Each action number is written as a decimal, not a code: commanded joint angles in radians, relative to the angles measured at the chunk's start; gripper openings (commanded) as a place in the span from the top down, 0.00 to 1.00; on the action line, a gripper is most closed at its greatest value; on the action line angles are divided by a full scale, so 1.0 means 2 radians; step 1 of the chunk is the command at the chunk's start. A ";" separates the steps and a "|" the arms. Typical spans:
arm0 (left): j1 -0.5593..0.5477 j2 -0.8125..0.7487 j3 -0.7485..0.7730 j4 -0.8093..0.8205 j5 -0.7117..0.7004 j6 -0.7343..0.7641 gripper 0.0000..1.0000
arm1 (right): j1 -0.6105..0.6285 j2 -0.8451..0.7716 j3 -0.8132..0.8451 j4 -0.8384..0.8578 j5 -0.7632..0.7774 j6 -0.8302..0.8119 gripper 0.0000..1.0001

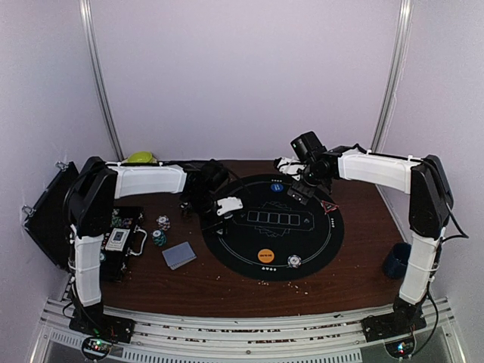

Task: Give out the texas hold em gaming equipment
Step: Place the pile of poker chips at the dealer area.

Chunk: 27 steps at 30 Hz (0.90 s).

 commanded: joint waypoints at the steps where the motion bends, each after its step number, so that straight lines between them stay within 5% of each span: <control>1: -0.001 -0.001 -0.021 0.050 -0.038 0.004 0.91 | 0.001 -0.010 -0.004 0.007 0.004 0.002 0.00; 27: 0.002 0.042 -0.005 0.096 -0.073 0.015 0.90 | 0.001 -0.012 -0.006 0.010 0.010 0.001 0.00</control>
